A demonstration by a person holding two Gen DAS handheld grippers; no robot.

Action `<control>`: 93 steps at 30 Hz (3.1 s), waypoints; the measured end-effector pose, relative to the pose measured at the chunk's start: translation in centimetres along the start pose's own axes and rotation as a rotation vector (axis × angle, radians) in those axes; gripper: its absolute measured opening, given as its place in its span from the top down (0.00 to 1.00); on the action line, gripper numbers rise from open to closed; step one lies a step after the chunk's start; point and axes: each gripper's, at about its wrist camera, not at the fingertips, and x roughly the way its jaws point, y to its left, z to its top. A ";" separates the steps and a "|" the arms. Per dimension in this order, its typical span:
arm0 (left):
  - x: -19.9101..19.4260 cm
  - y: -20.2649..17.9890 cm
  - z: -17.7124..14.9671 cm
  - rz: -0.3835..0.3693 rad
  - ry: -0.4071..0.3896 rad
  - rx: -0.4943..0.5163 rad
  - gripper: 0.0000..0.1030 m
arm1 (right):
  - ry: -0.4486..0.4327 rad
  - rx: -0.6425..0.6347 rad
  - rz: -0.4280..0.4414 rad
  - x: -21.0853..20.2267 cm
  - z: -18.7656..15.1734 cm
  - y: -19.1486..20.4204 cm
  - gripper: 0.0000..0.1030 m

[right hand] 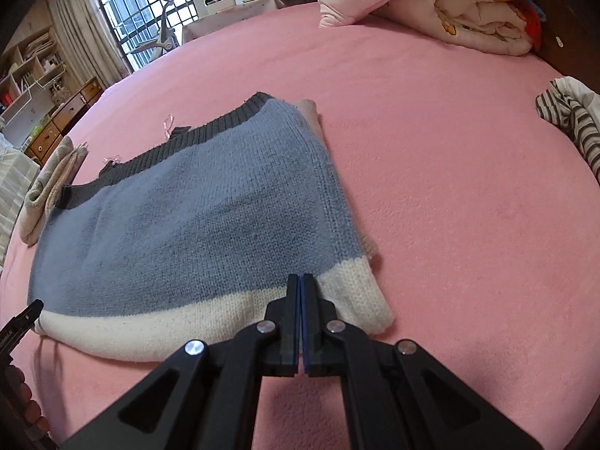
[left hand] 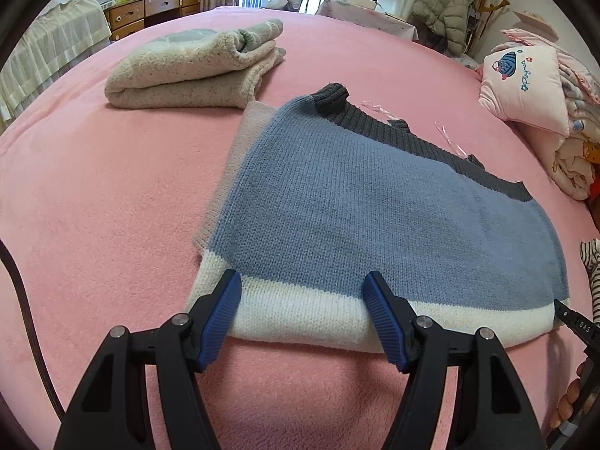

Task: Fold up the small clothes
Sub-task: 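Lower the hem onto the collar and open both tools, then move both open tools to the white band of the folded sweater, then grasp the sweater's white edge with the left tool and fold it over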

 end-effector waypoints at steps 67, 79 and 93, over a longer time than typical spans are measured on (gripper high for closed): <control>0.7 7.5 -3.3 -0.454 0.106 -0.413 0.22 | -0.205 -0.297 0.181 -6.2 -4.0 17.8 0.98; 4.0 6.5 -0.9 -0.503 0.042 -0.468 0.18 | -0.165 -0.298 0.197 -3.1 -4.0 18.4 0.98; 5.6 5.7 1.5 -0.499 -0.026 -0.516 0.57 | -0.158 -0.287 0.205 -2.1 -4.0 18.4 0.98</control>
